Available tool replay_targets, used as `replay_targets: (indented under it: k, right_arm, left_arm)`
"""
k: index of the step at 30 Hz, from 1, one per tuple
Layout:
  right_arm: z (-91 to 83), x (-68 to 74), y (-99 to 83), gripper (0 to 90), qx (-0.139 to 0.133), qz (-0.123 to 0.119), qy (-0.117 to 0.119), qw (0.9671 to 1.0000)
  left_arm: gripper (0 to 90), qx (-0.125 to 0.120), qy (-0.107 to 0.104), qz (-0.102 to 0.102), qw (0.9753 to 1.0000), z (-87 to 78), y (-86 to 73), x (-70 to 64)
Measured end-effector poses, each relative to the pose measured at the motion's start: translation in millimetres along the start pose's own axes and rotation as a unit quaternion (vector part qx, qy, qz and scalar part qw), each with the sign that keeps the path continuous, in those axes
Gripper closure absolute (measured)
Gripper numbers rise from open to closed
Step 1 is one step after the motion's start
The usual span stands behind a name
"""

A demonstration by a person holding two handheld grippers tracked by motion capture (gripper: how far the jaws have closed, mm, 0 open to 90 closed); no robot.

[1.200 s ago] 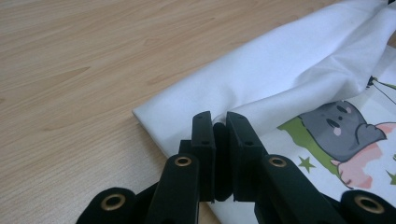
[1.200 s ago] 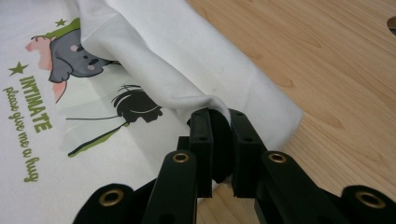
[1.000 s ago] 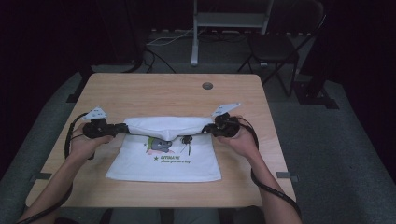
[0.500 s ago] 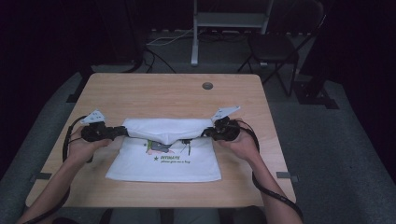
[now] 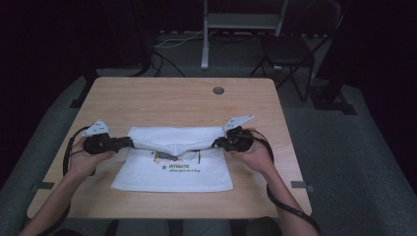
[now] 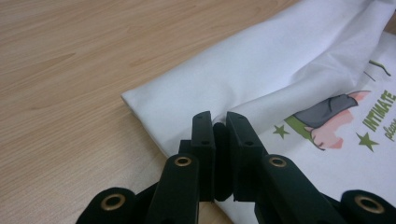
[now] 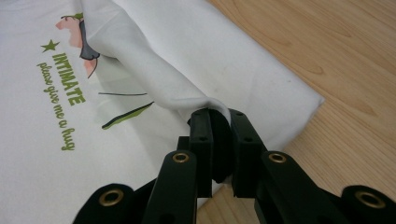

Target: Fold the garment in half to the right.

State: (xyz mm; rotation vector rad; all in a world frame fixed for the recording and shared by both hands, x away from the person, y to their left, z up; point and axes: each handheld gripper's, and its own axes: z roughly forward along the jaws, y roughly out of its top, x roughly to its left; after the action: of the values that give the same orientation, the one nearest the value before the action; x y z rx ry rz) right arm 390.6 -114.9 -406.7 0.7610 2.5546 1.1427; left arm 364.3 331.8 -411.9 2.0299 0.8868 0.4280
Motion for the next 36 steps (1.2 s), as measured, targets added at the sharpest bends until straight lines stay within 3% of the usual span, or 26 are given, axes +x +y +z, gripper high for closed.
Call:
replay_targets:
  k: [12, 36]
  right_arm:
    - [-4.2, 3.1, -1.5, 82.3, -0.008, 0.005, 0.005, 0.9999]
    - [-9.5, 12.8, -4.0, 82.3, -0.006, -0.008, 0.011, 0.9999]
  left_arm:
    - [82.4, 0.001, -0.005, 0.014, 0.9999, -6.2, -1.5, -7.1]
    - [82.2, -0.004, -0.006, 0.021, 0.9998, -17.6, -10.1, -16.9]
